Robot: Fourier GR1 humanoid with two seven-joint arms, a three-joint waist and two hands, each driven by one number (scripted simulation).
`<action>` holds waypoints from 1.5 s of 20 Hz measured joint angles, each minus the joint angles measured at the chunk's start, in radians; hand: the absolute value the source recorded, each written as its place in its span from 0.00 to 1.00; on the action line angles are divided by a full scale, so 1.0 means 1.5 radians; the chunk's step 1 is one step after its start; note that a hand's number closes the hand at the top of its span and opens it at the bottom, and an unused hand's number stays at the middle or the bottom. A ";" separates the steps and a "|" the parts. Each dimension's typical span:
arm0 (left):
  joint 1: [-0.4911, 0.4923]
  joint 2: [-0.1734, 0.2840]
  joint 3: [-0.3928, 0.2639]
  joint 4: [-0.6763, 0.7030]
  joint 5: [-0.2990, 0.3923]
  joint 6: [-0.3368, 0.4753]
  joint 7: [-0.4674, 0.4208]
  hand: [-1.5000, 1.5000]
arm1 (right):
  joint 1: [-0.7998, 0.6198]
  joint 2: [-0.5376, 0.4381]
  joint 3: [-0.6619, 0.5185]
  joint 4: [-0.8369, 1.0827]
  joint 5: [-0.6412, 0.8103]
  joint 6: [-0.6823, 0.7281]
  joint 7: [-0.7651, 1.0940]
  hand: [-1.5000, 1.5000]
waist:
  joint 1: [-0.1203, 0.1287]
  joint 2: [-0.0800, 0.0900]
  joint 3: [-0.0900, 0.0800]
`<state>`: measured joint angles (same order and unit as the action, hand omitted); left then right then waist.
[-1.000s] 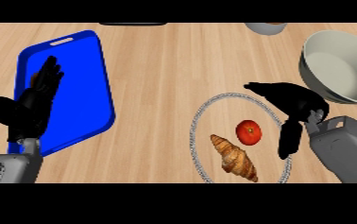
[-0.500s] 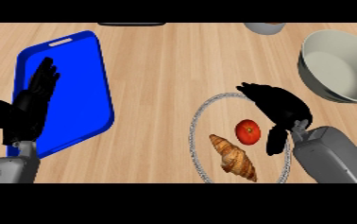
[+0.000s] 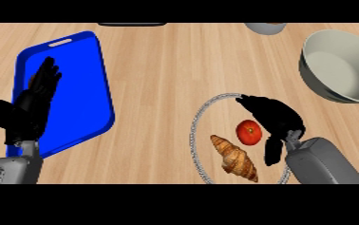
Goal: Pick the tomato from the placemat and place it in the bowl
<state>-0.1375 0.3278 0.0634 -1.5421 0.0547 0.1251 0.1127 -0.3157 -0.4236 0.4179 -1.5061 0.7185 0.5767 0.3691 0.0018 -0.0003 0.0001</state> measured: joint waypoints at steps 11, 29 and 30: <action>-0.002 -0.023 0.026 0.005 -0.025 -0.026 0.000 0.50 | 0.021 0.058 -0.030 0.073 0.101 -0.041 -0.061 0.00 | 0.000 0.000 0.000; -0.018 -0.035 0.045 0.009 -0.039 -0.047 0.014 0.50 | -0.045 0.132 -0.079 0.219 0.169 -0.127 -0.154 1.00 | 0.000 -0.007 -0.007; -0.017 -0.035 0.045 0.005 -0.041 -0.046 0.015 0.50 | -0.058 0.139 -0.097 0.230 0.167 -0.132 -0.134 1.00 | 0.002 -0.006 -0.006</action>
<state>-0.1625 0.2749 0.1306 -1.5342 -0.0075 0.0566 0.1352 -0.4025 -0.2149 0.2721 -1.1614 0.9692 0.3793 0.1679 0.0044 -0.0094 -0.0088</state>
